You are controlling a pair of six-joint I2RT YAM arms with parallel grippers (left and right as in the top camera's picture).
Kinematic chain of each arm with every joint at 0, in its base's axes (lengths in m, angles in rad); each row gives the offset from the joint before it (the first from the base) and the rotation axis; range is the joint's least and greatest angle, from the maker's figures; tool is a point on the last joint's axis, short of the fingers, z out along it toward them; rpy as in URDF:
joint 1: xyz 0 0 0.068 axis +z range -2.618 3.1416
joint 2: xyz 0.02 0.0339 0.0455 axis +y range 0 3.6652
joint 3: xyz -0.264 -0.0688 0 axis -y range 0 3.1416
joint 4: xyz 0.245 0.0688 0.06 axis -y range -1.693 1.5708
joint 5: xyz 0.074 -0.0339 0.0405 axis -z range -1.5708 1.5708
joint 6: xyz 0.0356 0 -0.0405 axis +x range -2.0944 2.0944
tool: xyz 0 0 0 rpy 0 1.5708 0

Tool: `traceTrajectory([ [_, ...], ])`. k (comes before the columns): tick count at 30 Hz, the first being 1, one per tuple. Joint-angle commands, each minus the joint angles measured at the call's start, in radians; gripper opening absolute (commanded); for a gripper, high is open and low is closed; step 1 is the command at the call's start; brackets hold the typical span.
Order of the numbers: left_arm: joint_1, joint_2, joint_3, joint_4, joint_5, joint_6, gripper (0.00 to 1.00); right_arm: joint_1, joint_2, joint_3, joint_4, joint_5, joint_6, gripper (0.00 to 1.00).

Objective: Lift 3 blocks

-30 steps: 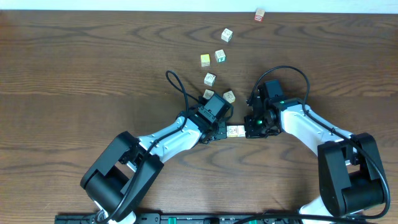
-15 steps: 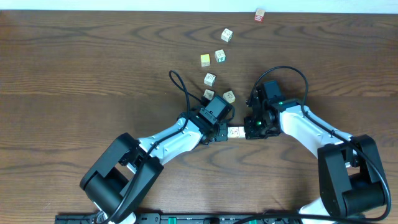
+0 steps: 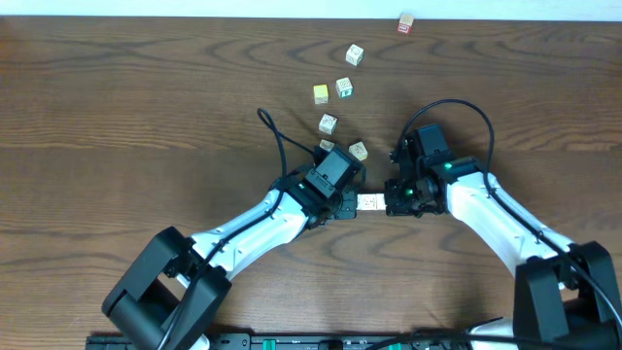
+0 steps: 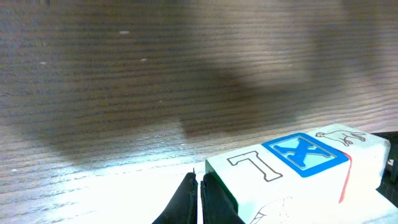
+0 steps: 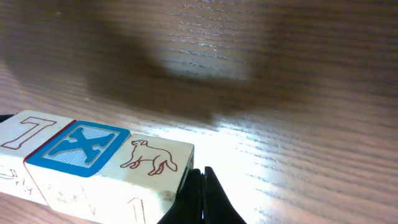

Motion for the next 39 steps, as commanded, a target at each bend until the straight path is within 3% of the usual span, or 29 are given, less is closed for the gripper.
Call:
traceTrajectory([
  [1, -0.048, -0.047, 0.027, 0.053, 0.143, 0.014, 0.07, 0.056, -0.04, 0.009, 0.003, -0.238, 0.006, 0.01],
  [26, -0.048, -0.135, 0.027, 0.046, 0.169, 0.018, 0.07, 0.056, -0.151, 0.021, -0.052, -0.303, 0.006, 0.01],
  [39, -0.074, -0.137, 0.027, 0.034, 0.195, 0.078, 0.07, 0.056, -0.152, 0.021, -0.048, -0.327, 0.006, 0.01],
])
